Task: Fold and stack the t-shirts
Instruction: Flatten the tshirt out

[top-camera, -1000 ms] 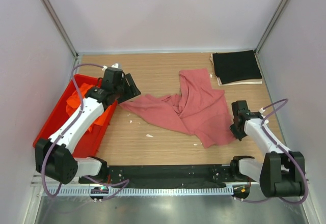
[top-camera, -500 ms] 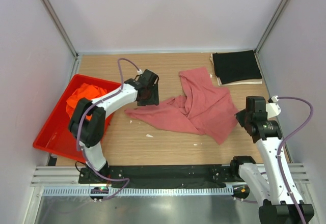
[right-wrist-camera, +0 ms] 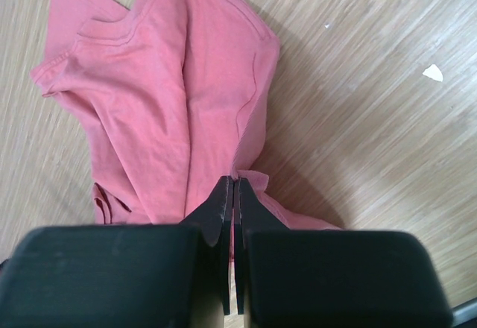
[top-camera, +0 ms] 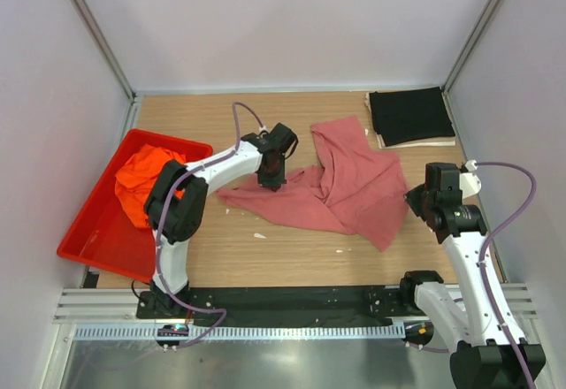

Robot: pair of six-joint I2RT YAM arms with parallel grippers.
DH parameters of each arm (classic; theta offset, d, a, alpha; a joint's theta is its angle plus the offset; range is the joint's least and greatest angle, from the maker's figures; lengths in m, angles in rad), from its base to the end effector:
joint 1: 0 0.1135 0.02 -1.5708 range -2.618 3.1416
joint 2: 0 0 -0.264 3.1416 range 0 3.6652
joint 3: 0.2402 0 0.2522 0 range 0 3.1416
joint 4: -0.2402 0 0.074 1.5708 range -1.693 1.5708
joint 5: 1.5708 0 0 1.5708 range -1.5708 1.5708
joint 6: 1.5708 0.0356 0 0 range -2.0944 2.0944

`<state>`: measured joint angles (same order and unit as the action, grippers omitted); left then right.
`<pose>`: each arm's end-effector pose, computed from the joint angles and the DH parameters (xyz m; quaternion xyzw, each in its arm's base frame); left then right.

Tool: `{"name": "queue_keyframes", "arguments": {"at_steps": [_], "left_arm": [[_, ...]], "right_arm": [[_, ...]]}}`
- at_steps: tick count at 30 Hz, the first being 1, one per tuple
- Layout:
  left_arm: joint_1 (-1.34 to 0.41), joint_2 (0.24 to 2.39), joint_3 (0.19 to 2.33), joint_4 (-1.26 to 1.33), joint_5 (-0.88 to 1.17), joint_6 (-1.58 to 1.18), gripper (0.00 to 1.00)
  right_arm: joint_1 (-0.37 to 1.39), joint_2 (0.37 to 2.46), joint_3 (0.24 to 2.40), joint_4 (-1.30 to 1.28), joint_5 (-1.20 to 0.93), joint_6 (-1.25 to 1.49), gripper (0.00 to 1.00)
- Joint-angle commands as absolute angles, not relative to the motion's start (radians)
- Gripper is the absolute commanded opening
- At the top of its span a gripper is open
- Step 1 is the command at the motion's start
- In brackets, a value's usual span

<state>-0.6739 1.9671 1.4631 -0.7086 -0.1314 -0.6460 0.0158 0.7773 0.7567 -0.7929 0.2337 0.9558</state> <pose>0.3184 -0.2483 0.1889 0.0020 0.9819 -0.0579 0.1800 0.1527 -0.0058 0.2747 0.4564 0.8032 0.0756 0.3752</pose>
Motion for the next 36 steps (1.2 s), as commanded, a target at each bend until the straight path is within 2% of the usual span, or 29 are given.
{"name": "queue_keyframes", "arguments": {"at_steps": [1, 5, 8, 9, 10, 11, 12, 14, 17, 20, 22, 23, 25, 26, 28, 32, 35, 36], "left_arm": [[-0.67, 1.96, 1.604, -0.8, -0.187, -0.65, 0.0], [-0.673, 1.93, 1.709, -0.864, -0.186, -0.637, 0.0], [-0.68, 1.873, 1.639, -0.827, -0.112, -0.594, 0.0], [-0.689, 1.862, 1.609, -0.809, -0.077, -0.569, 0.1], [-0.695, 1.855, 1.583, -0.786, -0.063, -0.545, 0.25], [-0.706, 1.849, 1.544, -0.781, -0.072, -0.504, 0.5], [-0.719, 1.85, 1.53, -0.781, -0.077, -0.48, 0.56], [-0.726, 1.858, 1.506, -0.781, -0.077, -0.451, 0.61], [-0.726, 1.862, 1.462, -0.744, -0.078, -0.422, 0.64], [-0.727, 1.884, 1.454, -0.715, -0.071, -0.405, 0.61], [-0.727, 1.916, 1.476, -0.701, -0.096, -0.388, 0.51], [-0.727, 1.928, 1.494, -0.707, -0.116, -0.382, 0.34], [-0.726, 1.979, 1.587, -0.745, -0.169, -0.356, 0.15], [-0.726, 1.994, 1.627, -0.767, -0.181, -0.345, 0.0], [-0.726, 2.019, 1.765, -0.843, -0.227, -0.333, 0.0], [-0.727, 1.967, 1.885, -0.933, -0.27, -0.37, 0.0], [-0.733, 1.858, 1.83, -0.939, -0.258, -0.42, 0.0], [-0.739, 1.823, 1.747, -0.916, -0.255, -0.432, 0.0]], "right_arm": [[0.015, 0.79, 0.781, -0.733, 0.229, 0.953, 0.01], [0.017, 0.81, 0.802, -0.726, 0.222, 0.954, 0.01], [0.017, 0.816, 0.811, -0.732, 0.219, 0.95, 0.01], [0.015, 0.818, 0.811, -0.733, 0.219, 0.95, 0.01], [0.017, 0.815, 0.811, -0.733, 0.218, 0.95, 0.01], [0.015, 0.81, 0.808, -0.732, 0.213, 0.95, 0.01], [0.017, 0.807, 0.807, -0.733, 0.21, 0.951, 0.01], [0.015, 0.802, 0.807, -0.73, 0.204, 0.953, 0.01], [0.015, 0.805, 0.807, -0.726, 0.198, 0.953, 0.01], [0.017, 0.814, 0.802, -0.713, 0.19, 0.954, 0.01], [0.015, 0.819, 0.802, -0.709, 0.192, 0.954, 0.01], [0.017, 0.822, 0.802, -0.707, 0.195, 0.954, 0.01], [0.017, 0.825, 0.804, -0.704, 0.209, 0.953, 0.01], [0.017, 0.83, 0.811, -0.704, 0.215, 0.948, 0.01], [0.015, 0.834, 0.833, -0.713, 0.241, 0.943, 0.01], [0.014, 0.833, 0.867, -0.752, 0.301, 0.93, 0.01], [0.015, 0.818, 0.87, -0.767, 0.304, 0.922, 0.01], [0.014, 0.815, 0.868, -0.767, 0.301, 0.92, 0.01]]}}
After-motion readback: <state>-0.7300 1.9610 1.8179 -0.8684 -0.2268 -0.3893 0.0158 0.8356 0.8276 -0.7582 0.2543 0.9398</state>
